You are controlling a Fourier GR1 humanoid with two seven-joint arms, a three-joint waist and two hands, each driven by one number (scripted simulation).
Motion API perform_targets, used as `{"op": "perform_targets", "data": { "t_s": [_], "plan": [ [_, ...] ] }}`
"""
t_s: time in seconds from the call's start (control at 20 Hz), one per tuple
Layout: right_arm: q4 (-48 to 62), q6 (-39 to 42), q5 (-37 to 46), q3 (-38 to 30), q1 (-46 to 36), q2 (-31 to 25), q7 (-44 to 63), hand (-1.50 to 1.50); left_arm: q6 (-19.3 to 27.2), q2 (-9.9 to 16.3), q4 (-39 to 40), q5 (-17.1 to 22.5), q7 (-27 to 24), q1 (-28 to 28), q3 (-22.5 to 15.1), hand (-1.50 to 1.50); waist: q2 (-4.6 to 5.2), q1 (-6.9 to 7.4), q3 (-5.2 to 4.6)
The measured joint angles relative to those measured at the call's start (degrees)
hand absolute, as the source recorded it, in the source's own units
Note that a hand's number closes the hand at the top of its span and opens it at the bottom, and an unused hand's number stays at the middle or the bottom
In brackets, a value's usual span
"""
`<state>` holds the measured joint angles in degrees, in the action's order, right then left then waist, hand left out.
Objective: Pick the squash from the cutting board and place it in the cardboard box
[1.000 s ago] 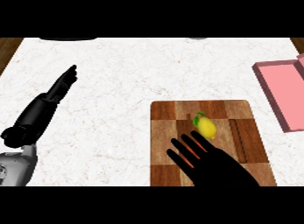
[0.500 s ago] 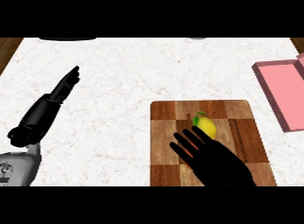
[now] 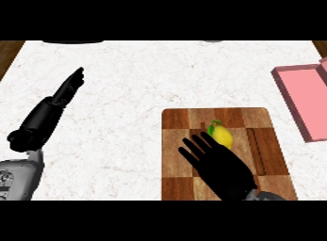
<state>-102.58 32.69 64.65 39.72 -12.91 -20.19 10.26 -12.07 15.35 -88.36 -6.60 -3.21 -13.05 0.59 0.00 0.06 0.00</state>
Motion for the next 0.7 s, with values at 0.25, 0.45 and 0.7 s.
{"op": "perform_targets", "data": {
  "t_s": [0.25,0.45,0.7],
  "plan": [
    [3.2,-1.3,2.4,-2.9,-0.3,0.7,-3.3,-1.50,-0.9,-0.5,0.0,-0.3,-0.3,-0.2,1.0,0.00,0.00,-0.01,0.00],
    [6.2,-3.9,4.2,-3.9,1.4,1.0,-6.1,-1.50,-1.3,-1.4,0.2,-1.0,-0.9,0.7,0.9,0.00,-0.01,-0.03,0.00],
    [10.0,-8.7,6.2,-3.1,1.4,1.0,-12.0,1.50,-1.5,-1.5,-0.2,-1.7,-0.4,0.1,1.3,0.00,-0.01,0.01,0.00]
  ]
}}
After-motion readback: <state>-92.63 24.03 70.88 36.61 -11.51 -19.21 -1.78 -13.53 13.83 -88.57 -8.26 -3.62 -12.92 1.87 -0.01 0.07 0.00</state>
